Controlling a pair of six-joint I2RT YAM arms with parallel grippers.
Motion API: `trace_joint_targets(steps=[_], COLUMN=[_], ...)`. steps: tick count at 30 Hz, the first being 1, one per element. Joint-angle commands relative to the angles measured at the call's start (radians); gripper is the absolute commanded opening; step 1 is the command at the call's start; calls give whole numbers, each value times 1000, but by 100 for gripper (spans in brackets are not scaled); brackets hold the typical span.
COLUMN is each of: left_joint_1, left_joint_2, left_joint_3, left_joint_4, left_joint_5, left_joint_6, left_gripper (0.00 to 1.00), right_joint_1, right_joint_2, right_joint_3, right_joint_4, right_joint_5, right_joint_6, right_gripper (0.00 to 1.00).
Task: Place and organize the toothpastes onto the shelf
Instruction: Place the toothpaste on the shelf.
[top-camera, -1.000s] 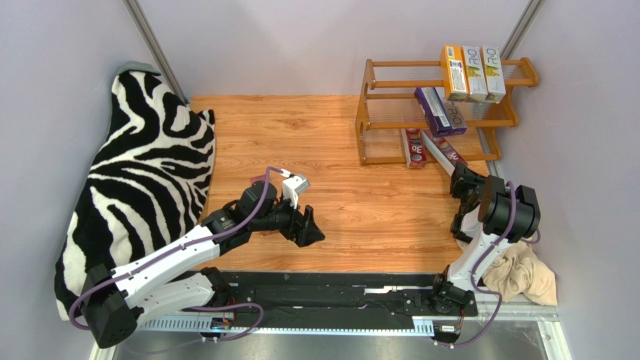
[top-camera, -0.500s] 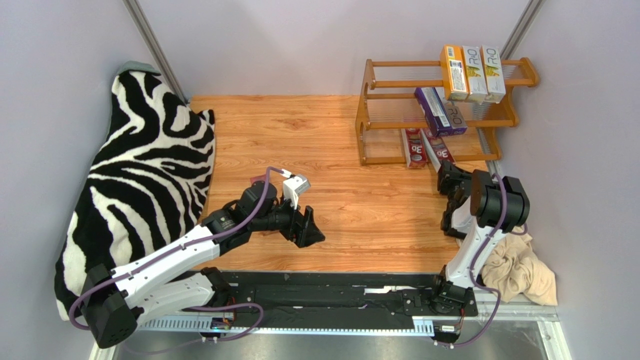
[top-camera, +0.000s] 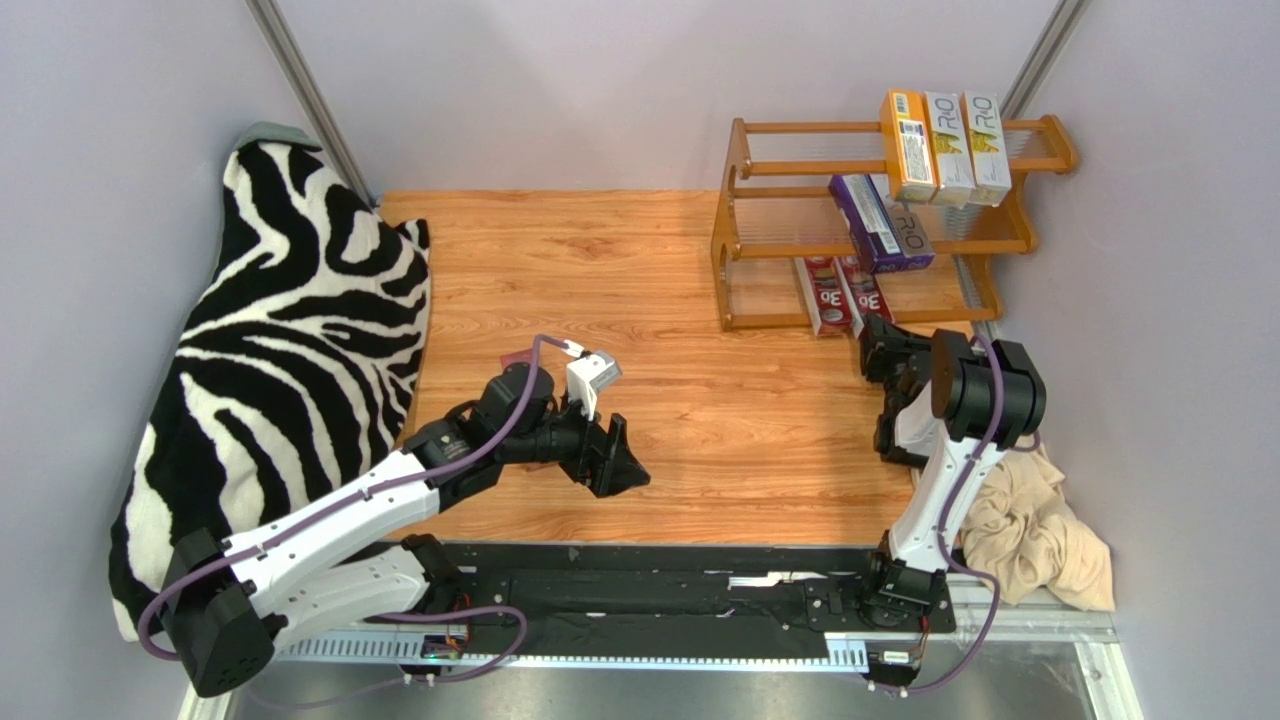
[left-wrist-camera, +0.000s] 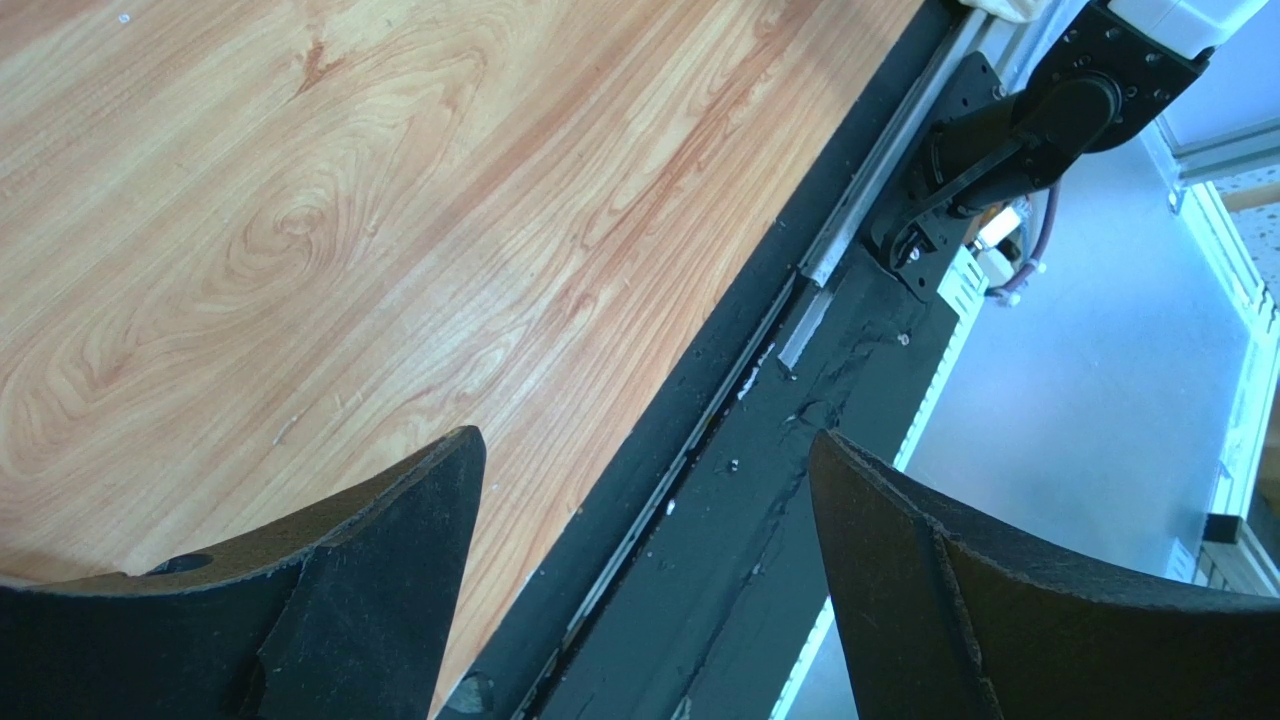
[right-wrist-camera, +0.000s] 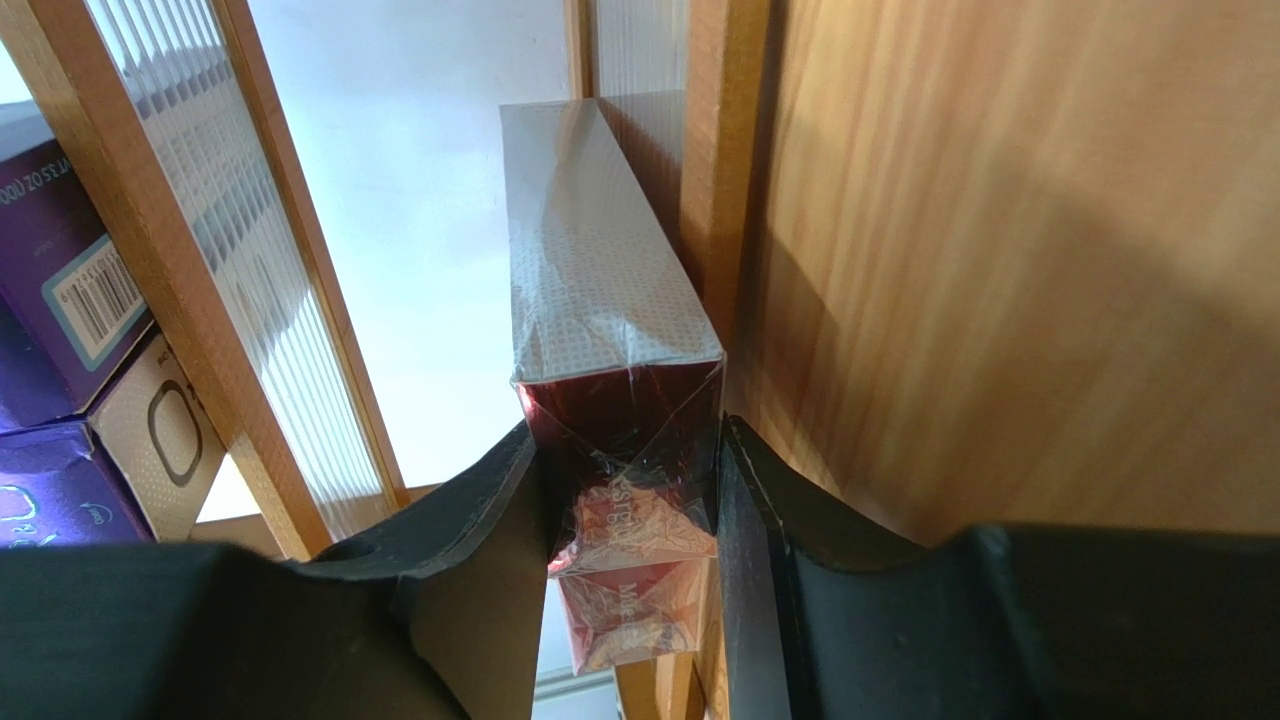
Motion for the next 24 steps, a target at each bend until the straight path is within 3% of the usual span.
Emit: trace_joint_targets(steps=[1, 6, 9, 10, 13, 17, 24], left_joint_1=[1, 0, 1, 1, 1, 1, 1], left_joint_2=[-22, -30, -38, -39, -48, -71, -102], left_joint_3=[-8, -13, -14, -17, -19, -19, -5], left_joint_4=[38, 36, 36, 36, 32, 23, -9], left_joint_5=[12, 10, 7, 7, 6, -14, -80], left_joint_6=[19, 17, 14, 14, 9, 3, -6], left_gripper=[88, 88, 88, 88, 88, 89, 92], right_joint_1=[14, 14, 14, 14, 14, 14, 12], right_joint_2=[13, 16, 13, 11, 3, -21, -98], right_joint_3=[49, 38, 15, 4, -32, -66, -147], right_joint_4=[82, 91, 103, 111, 145, 156, 156], right_joint_5=[-59, -70, -78, -78, -75, -82, -94], right_joint_6=[-35, -39, -47, -50, -65, -95, -142], right_gripper=[14, 20, 41, 56, 77, 87, 91])
